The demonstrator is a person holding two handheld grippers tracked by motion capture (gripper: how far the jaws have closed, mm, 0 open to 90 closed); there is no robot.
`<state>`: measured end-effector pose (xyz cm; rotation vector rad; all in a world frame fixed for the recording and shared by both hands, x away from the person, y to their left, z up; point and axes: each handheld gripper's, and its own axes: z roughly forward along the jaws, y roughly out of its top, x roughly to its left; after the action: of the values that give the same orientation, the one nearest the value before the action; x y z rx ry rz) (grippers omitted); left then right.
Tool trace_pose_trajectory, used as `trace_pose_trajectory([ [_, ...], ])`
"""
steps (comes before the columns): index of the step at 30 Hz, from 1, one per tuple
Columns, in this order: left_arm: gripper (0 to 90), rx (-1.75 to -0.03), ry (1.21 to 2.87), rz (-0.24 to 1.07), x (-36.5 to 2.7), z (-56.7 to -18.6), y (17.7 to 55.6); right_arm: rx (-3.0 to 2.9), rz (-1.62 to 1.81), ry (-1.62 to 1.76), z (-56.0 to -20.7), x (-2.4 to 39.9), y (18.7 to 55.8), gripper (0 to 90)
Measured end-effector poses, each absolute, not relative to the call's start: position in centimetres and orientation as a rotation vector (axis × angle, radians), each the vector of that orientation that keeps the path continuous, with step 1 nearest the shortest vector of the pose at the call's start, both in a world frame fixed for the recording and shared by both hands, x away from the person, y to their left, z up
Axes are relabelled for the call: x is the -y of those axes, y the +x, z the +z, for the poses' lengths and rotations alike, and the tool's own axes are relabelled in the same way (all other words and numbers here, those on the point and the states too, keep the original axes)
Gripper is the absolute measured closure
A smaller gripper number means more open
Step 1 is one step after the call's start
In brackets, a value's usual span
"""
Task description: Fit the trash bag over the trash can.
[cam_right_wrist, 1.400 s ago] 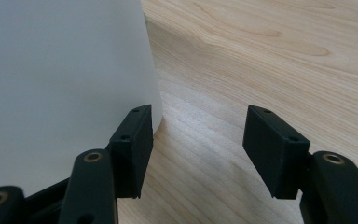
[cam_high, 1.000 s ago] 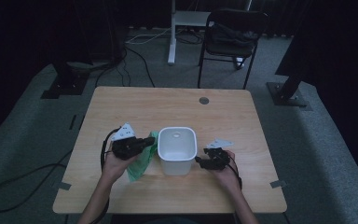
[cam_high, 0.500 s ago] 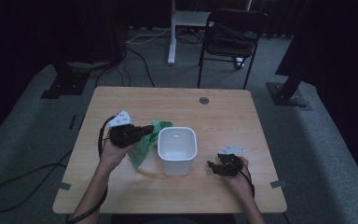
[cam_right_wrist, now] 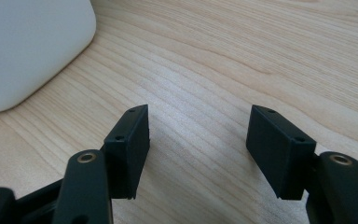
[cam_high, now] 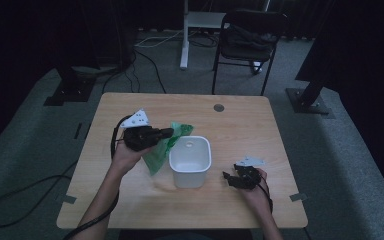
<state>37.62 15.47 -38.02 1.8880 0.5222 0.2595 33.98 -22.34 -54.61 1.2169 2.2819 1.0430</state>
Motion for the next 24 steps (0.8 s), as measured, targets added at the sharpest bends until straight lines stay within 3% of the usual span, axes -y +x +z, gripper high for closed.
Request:
trace_pose_trajectory([
  [24,90.0,-0.414,1.861,0.202,-13.0,-35.0,38.5,-2.272,1.058,1.217,-54.7,22.3,33.9,37.8],
])
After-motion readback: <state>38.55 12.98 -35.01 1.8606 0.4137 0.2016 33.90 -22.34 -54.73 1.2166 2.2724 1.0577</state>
